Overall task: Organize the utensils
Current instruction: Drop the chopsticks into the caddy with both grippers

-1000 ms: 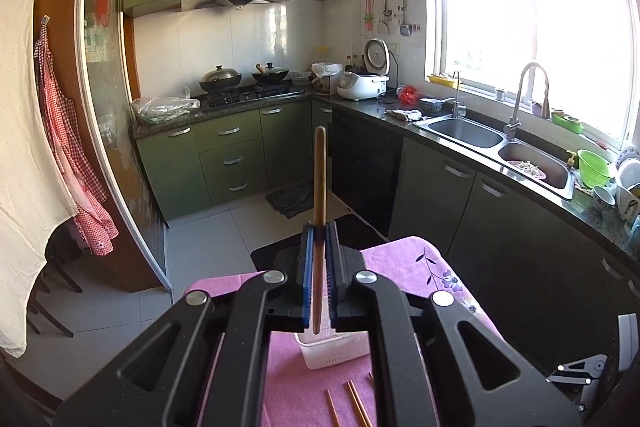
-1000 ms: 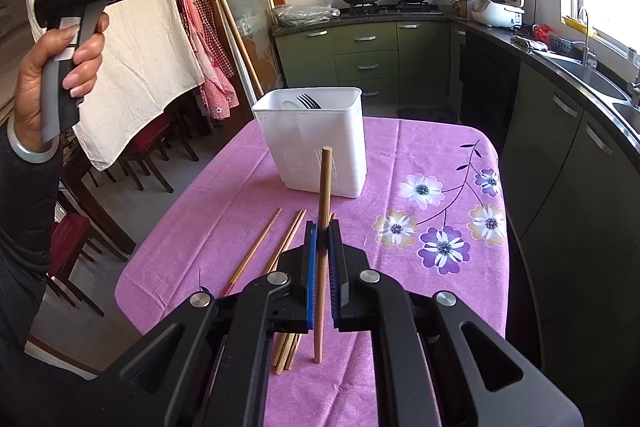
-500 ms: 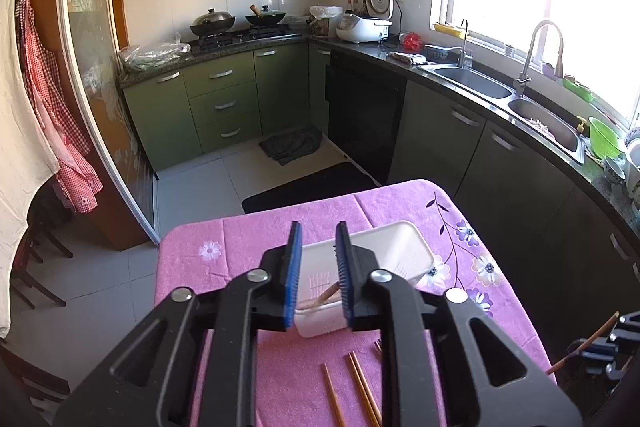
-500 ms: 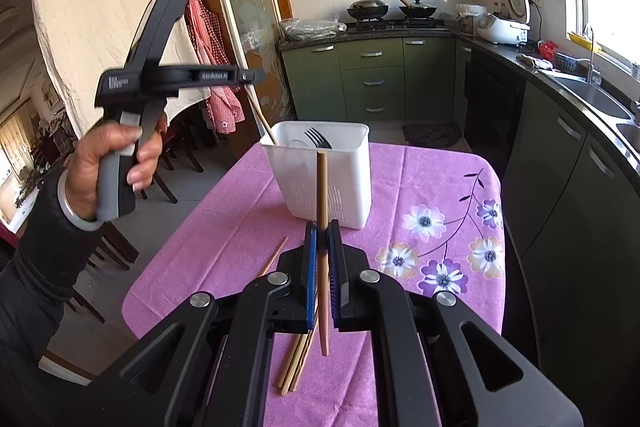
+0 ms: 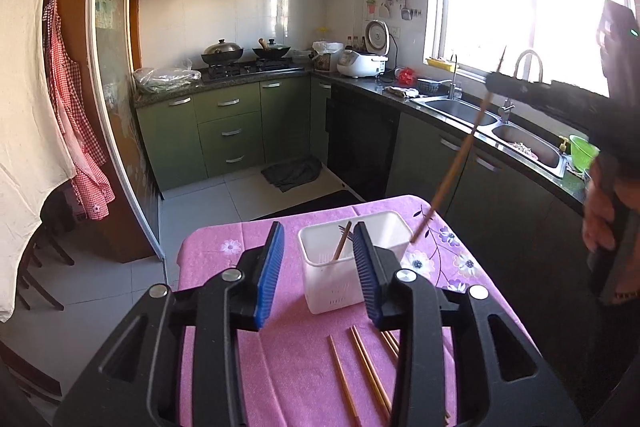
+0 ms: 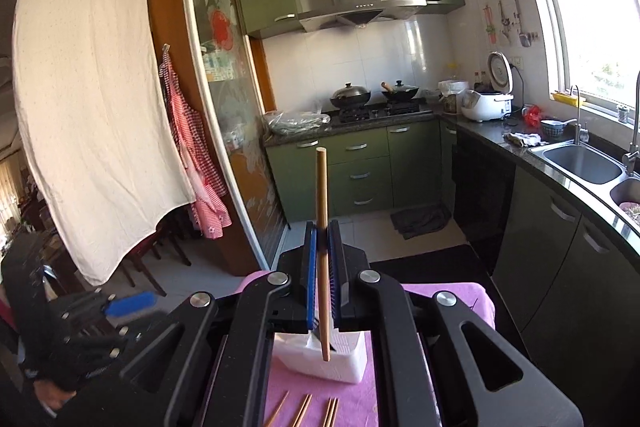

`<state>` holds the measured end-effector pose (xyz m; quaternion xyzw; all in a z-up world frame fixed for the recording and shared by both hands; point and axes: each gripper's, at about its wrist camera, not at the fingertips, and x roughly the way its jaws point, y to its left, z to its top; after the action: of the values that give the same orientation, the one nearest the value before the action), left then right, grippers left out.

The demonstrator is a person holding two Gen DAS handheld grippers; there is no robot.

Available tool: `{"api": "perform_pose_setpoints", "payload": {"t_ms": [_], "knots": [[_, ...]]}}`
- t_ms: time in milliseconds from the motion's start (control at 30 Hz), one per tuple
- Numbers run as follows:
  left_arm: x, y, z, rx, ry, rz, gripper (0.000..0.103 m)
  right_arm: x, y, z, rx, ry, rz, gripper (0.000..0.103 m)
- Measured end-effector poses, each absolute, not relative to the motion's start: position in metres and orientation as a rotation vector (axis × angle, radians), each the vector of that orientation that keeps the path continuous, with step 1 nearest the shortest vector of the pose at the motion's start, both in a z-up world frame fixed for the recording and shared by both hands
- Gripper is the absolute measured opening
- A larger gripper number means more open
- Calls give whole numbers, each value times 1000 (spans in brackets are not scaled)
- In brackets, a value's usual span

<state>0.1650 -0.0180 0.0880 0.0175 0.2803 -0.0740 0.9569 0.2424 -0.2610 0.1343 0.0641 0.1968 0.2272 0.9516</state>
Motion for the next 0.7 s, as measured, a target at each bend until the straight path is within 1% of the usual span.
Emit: {"api": "perform_pose_setpoints", "payload": {"t_ms": [100,200,333,400,533,700], "knots": [[150,-12,80,36,590,-158,34,271,-245,122,117,437,418,7],[140,-6,70,29,616,-161,34,294,-231,95,86,497,389,7],[134,-1,57,19,658,-168,34,307,-218,61,49,573,394,7],[134,-1,53,13,676,-172,34,308,-214,53,40,595,401,7],[134,-5,45,22,703,-175,34,290,-217,60,27,566,422,7],[134,-12,33,19,738,-192,35,238,-237,72,9,527,465,7]]}}
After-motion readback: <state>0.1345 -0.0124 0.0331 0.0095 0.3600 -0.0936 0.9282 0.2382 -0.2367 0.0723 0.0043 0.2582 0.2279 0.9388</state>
